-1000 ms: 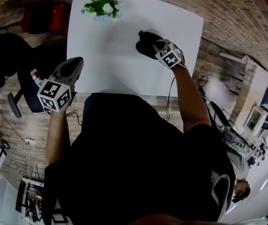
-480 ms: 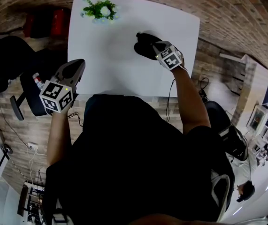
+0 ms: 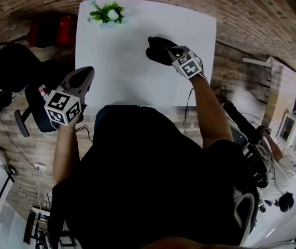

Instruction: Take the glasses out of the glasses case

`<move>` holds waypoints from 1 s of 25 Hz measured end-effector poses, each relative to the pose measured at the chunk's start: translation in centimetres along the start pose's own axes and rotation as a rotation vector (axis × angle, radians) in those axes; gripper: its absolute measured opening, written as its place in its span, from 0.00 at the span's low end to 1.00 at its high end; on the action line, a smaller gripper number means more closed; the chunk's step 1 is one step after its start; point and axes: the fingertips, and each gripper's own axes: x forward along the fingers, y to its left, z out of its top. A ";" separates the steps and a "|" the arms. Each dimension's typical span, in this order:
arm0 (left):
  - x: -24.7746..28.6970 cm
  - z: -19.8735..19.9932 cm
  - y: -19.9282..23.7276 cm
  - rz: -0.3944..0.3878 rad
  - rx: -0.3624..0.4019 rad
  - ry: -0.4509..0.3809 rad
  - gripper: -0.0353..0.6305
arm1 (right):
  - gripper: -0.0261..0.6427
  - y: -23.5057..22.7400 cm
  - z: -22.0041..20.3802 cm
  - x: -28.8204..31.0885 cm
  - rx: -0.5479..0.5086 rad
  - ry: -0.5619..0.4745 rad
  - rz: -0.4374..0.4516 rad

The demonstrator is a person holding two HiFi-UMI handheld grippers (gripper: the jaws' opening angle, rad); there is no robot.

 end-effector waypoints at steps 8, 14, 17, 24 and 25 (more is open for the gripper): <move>-1.1 1.2 -1.2 -0.002 0.043 -0.018 0.07 | 0.08 0.0 -0.4 -2.6 0.027 -0.033 -0.036; -1.7 1.8 -2.9 -0.010 0.076 -0.030 0.07 | 0.08 0.4 0.1 -4.7 0.061 -0.086 -0.044; -1.9 1.9 -3.7 -0.016 0.087 -0.033 0.07 | 0.08 0.6 0.1 -5.6 0.079 -0.109 -0.046; -2.5 2.0 -5.9 -0.037 0.115 -0.036 0.07 | 0.08 1.3 0.2 -7.7 0.095 -0.164 -0.057; -2.6 2.1 -6.2 -0.039 0.119 -0.037 0.07 | 0.08 1.4 0.0 -8.1 0.101 -0.168 -0.061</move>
